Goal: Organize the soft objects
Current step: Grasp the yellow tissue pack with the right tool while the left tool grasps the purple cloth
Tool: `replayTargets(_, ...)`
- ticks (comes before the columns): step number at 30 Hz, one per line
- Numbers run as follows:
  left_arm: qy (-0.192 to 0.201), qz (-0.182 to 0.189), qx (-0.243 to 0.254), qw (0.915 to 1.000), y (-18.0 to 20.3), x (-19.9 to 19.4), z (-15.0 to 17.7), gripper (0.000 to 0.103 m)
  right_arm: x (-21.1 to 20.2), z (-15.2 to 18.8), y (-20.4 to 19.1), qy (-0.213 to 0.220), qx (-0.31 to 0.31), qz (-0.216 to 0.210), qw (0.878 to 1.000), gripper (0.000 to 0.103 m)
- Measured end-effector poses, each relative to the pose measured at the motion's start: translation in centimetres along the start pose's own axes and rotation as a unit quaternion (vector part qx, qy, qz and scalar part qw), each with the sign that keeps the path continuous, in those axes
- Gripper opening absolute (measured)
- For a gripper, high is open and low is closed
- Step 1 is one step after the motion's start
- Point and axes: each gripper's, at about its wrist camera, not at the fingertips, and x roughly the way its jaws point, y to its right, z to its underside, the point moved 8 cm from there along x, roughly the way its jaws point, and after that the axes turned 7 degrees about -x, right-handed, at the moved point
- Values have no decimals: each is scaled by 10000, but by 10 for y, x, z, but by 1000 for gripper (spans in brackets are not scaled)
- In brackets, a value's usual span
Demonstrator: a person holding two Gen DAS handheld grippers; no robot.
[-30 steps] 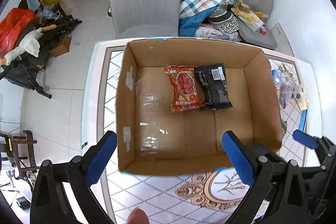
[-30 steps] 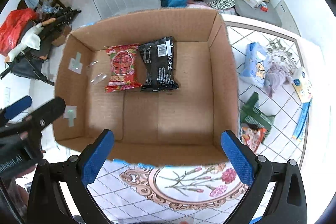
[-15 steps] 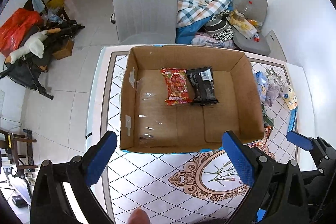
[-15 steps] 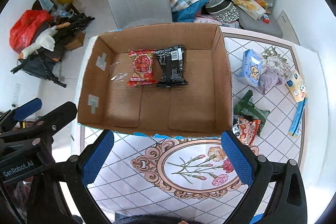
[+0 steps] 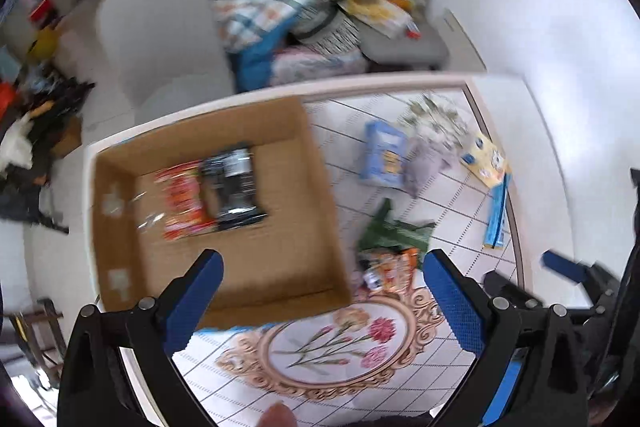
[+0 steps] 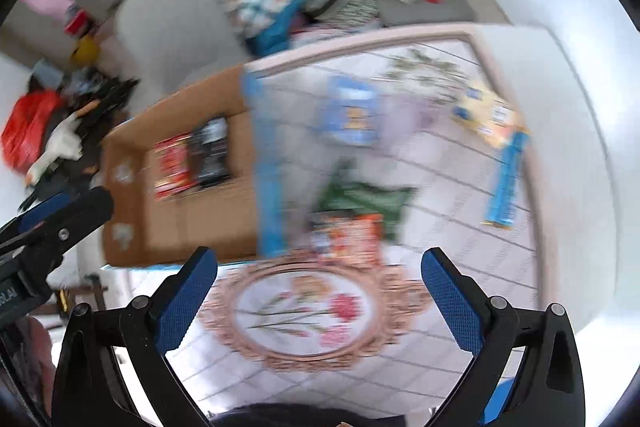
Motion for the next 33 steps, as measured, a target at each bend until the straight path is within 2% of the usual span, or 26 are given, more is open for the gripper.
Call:
replayTargets(2, -226, -177, 251, 9993, 28, 32, -13, 102, 10, -9, 45, -202, 41, 216, 9996, 103)
replayTargets(6, -608, -511, 483, 9957, 57, 89, -33, 102, 39, -37, 126, -510, -25, 597, 9969, 103)
replayTargets(9, -995, -508, 539, 9923, 71, 125, -36, 102, 63, -57, 158, -697, -208, 654, 9952, 103)
replayTargets(11, -1250, -567, 358, 9899, 74, 149, -38, 102, 89, -70, 180, -979, -436, 685, 9919, 103)
replayTargets(12, -1363, -458, 241, 9893, 78, 159, -38, 102, 101, -76, 187, -1074, -563, 734, 9899, 103)
replayTargets(16, -1653, -316, -11, 9857, 91, 186, -39, 102, 146, -93, 203, -1428, -876, 745, 9830, 103)
replayTargets(19, -1685, -470, 147, 9845, 100, 197, -39, 102, 172, -105, 207, -1601, -1146, 732, 9777, 103)
replayTargets(23, -1749, -505, 176, 9831, 107, 210, -40, 102, 202, -125, 213, -1708, -1723, 1083, 9641, 103)
replayTargets(25, -1659, -577, 306, 9840, 116, 214, -44, 102, 214, -130, 218, -1836, -1799, 1098, 9602, 103)
replayTargets(28, -1419, -626, 796, 9847, 140, 216, -52, 102, 225, -131, 221, -1987, -1540, 731, 9651, 88)
replayTargets(29, -1363, -627, 979, 9838, 150, 218, -53, 101, 225, -132, 222, -1986, -1431, 698, 9671, 86)
replayTargets(30, -1334, -619, 1165, 9822, 160, 221, -54, 89, 224, -131, 224, -1970, -1308, 678, 9693, 85)
replayTargets(32, -1428, -610, 1445, 9773, 174, 230, -51, 73, 225, -132, 229, -1998, -1107, 558, 9720, 80)
replayTargets(33, -1520, -610, 1547, 9743, 178, 235, -49, 72, 225, -129, 231, -2056, -990, 501, 9723, 79)
